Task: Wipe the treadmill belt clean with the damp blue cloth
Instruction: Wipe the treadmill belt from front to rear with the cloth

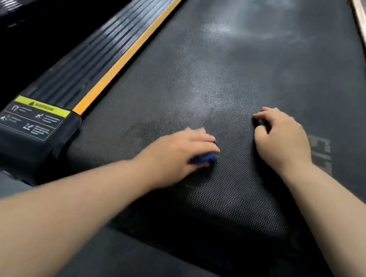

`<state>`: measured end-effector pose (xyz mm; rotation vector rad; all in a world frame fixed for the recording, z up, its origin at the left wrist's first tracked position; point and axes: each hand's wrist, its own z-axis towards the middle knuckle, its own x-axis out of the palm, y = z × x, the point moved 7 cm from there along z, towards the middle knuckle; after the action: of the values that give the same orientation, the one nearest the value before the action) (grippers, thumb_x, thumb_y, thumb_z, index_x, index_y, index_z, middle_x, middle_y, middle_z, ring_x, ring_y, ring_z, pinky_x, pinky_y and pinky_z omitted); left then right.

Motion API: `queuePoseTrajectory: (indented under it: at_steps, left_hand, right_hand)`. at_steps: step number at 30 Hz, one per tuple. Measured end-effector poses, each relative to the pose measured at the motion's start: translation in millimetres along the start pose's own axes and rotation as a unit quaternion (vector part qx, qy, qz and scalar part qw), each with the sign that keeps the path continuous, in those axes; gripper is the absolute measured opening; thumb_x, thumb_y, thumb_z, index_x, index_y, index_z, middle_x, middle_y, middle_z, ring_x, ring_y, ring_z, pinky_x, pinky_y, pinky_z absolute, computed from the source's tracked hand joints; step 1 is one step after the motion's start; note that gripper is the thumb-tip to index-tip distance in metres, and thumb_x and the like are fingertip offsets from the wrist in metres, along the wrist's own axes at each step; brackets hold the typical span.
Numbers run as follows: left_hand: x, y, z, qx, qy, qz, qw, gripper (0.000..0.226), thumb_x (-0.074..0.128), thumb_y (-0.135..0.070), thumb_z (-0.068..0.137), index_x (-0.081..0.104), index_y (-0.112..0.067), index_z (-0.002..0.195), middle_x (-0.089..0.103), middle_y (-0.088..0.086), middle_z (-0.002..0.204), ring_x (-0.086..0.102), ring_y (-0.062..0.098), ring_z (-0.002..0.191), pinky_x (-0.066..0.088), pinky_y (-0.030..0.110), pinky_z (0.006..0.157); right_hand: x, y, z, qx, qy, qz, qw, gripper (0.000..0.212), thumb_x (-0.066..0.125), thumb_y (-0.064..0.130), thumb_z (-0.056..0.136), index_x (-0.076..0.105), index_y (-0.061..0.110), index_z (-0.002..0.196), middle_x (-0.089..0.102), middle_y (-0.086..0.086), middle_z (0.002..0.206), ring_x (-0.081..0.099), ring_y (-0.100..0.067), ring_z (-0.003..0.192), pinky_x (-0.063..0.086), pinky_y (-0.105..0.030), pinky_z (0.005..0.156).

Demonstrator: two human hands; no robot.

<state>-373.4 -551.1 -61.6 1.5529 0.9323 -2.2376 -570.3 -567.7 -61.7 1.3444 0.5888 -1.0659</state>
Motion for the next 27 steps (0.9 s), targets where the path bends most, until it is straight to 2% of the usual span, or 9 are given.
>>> queuePoseTrajectory:
  at_steps: [2,4,6,10,13,15,19,24,27]
  left_hand:
    - [-14.4,46.0,15.9,-0.054,-0.030,0.016,0.998,0.033,0.054,-0.033,0.086,0.068,-0.015,0.110,0.064,0.003,0.118,0.052,0.022,0.119,0.027,0.033,0.110]
    - [-26.7,78.3,27.7,-0.172,-0.087,0.007,0.981,0.023,0.061,-0.022,0.088,0.067,-0.017,0.109,0.064,-0.001,0.114,0.053,0.020,0.115,0.033,0.024,0.102]
    - [-18.4,63.1,34.9,-0.199,-0.117,-0.015,0.973,0.020,0.063,-0.018,0.087,0.068,-0.016,0.106,0.065,-0.001,0.109,0.055,0.019,0.108,0.035,0.021,0.093]
    - [16.9,-25.9,15.6,0.019,-0.013,-0.085,0.996,0.027,0.055,-0.029,0.085,0.069,-0.016,0.104,0.066,-0.003,0.110,0.055,0.010,0.102,0.036,0.020,0.098]
    - [12.6,-12.6,26.4,0.073,0.035,-0.063,0.995,0.038,0.048,-0.037,0.085,0.067,-0.015,0.110,0.064,-0.003,0.113,0.053,0.009,0.104,0.031,0.019,0.100]
    - [3.9,23.8,57.0,0.041,0.003,-0.026,0.999,0.032,0.053,-0.032,0.085,0.068,-0.013,0.107,0.065,0.002,0.110,0.053,0.015,0.105,0.034,0.024,0.098]
    - [-4.2,82.5,109.2,-0.139,-0.043,0.011,0.989,0.027,0.063,-0.020,0.088,0.065,-0.016,0.115,0.060,0.004,0.117,0.053,0.023,0.112,0.037,0.028,0.097]
    - [1.5,25.6,40.1,0.037,0.008,-0.060,0.997,0.035,0.056,-0.031,0.086,0.065,-0.016,0.115,0.061,-0.004,0.117,0.055,0.009,0.107,0.037,0.017,0.096]
    - [0.4,39.6,58.6,0.053,0.025,-0.027,0.998,0.034,0.057,-0.032,0.085,0.064,-0.016,0.115,0.061,-0.002,0.115,0.054,0.011,0.107,0.038,0.020,0.095]
  right_hand:
    - [0.4,0.6,1.0,0.005,-0.004,-0.002,1.000,0.029,0.050,0.013,0.085,0.068,0.018,0.108,0.059,-0.003,0.131,0.046,-0.024,0.129,0.025,-0.037,0.111]
    - [1.3,0.5,-0.2,0.007,-0.006,0.006,1.000,0.028,0.050,0.013,0.085,0.067,0.019,0.107,0.059,-0.003,0.130,0.048,-0.024,0.126,0.026,-0.038,0.112]
    - [2.3,-1.7,1.0,0.007,-0.006,0.008,1.000,0.027,0.050,0.015,0.085,0.066,0.021,0.106,0.059,-0.002,0.129,0.048,-0.023,0.125,0.028,-0.039,0.112]
    - [4.9,-4.2,3.7,0.002,-0.002,0.001,1.000,0.027,0.051,0.016,0.085,0.065,0.021,0.106,0.056,0.000,0.134,0.043,-0.021,0.132,0.025,-0.038,0.114]
    - [6.7,-5.4,3.1,0.007,0.001,0.003,1.000,0.027,0.051,0.017,0.085,0.065,0.023,0.106,0.055,0.002,0.136,0.040,-0.017,0.135,0.025,-0.039,0.114]
    - [6.6,-5.5,4.6,0.011,-0.002,0.009,1.000,0.026,0.050,0.019,0.085,0.065,0.024,0.106,0.056,0.004,0.134,0.044,-0.016,0.131,0.027,-0.038,0.113]
    - [5.3,-5.0,5.6,0.012,-0.010,-0.001,1.000,0.024,0.050,0.020,0.085,0.064,0.023,0.104,0.061,0.003,0.123,0.050,-0.018,0.119,0.032,-0.036,0.109]
    - [8.9,-5.6,6.8,0.012,-0.014,-0.003,1.000,0.023,0.051,0.019,0.083,0.064,0.022,0.102,0.063,0.001,0.120,0.054,-0.021,0.115,0.034,-0.037,0.107]
    - [7.6,-6.7,7.5,0.012,-0.020,-0.013,1.000,0.023,0.051,0.020,0.082,0.064,0.022,0.101,0.063,0.001,0.118,0.055,-0.021,0.112,0.036,-0.038,0.106]
